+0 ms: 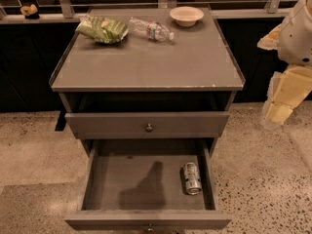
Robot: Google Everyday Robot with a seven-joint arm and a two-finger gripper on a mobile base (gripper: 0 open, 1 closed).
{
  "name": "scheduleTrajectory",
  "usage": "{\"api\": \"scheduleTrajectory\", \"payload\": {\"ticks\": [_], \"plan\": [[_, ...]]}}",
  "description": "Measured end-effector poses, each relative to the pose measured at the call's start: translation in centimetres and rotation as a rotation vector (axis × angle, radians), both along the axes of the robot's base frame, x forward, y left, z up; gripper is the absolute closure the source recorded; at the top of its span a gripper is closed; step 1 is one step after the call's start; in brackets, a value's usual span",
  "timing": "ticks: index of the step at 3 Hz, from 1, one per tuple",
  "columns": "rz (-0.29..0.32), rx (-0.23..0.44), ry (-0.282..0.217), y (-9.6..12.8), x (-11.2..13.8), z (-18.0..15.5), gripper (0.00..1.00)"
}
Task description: Pick 7up can from middle drawer and place on counter
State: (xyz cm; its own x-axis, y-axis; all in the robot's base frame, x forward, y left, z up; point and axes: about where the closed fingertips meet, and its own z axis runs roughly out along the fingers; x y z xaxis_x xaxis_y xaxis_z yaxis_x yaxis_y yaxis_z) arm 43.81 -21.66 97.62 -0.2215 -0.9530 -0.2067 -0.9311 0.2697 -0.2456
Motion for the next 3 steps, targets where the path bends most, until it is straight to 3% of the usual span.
{"api": "scheduleTrajectory", "payload": {"ticks": [2,3], "plan": [[-0.005,0.029,0.004,-0.6,0.0,-1.0,0.00],[-0.043,0.086,0.040,-2.3,0.1,-4.4,0.00]]}}
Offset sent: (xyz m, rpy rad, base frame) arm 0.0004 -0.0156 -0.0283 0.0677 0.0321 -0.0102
